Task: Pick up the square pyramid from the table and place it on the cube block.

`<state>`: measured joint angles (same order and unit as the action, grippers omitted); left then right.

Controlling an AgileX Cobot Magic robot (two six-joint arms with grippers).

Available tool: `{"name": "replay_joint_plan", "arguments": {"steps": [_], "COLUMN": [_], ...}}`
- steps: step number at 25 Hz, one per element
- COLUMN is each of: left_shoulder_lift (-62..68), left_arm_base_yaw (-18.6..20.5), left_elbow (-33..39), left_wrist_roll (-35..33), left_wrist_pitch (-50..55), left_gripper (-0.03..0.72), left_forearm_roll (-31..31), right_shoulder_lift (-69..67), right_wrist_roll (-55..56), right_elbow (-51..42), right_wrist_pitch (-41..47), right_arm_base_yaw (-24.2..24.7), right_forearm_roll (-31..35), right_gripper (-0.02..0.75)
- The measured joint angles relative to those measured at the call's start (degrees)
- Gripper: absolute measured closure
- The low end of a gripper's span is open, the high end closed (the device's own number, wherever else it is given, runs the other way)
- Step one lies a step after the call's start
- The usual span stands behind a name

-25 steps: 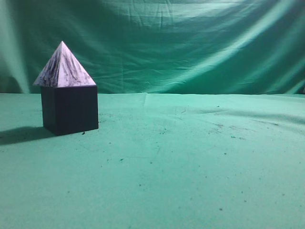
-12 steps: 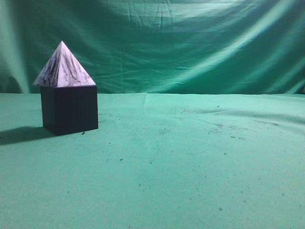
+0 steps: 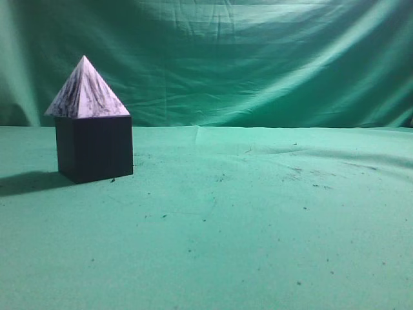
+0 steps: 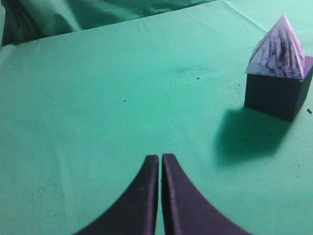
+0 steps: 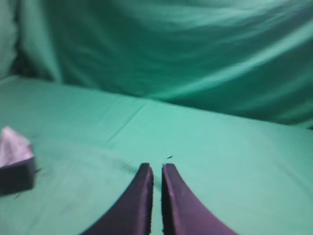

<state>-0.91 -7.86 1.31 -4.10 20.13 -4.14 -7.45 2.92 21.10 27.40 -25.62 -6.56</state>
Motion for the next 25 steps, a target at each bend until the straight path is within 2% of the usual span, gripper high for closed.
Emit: {"name": "replay_joint_plan", "arguments": {"steps": [5,8,11,13,25], "left_shoulder_lift": [0.0,0.0,0.0,0.0,0.0], "left_arm_base_yaw": [0.0,0.0,0.0,0.0,0.0], "left_elbow": [0.0,0.0,0.0,0.0,0.0], "left_wrist_roll": [0.0,0.0,0.0,0.0,0.0], "left_wrist_pitch": [0.0,0.0,0.0,0.0,0.0], "left_gripper": [0.688,0.688,0.688,0.688,0.688], "left_forearm_roll": [0.0,0.0,0.0,0.0,0.0], "right_shoulder_lift": [6.8,8.0,8.0,8.0,8.0], "right_wrist_roll": [0.0,0.0,0.0,0.0,0.0], "right_elbow": [-10.8,-15.6,-20.0,-22.3,-22.7], "right_wrist_pitch": [-8.2,-9.4,-10.9,-11.6,-6.5], "right_arm_base_yaw": [12.6,18.3,21.9,22.6,22.8], "right_forearm_roll": [3.5,5.3,5.7,5.7,5.9], "right_gripper": [0.675,0.675,0.675,0.675,0.675]}}
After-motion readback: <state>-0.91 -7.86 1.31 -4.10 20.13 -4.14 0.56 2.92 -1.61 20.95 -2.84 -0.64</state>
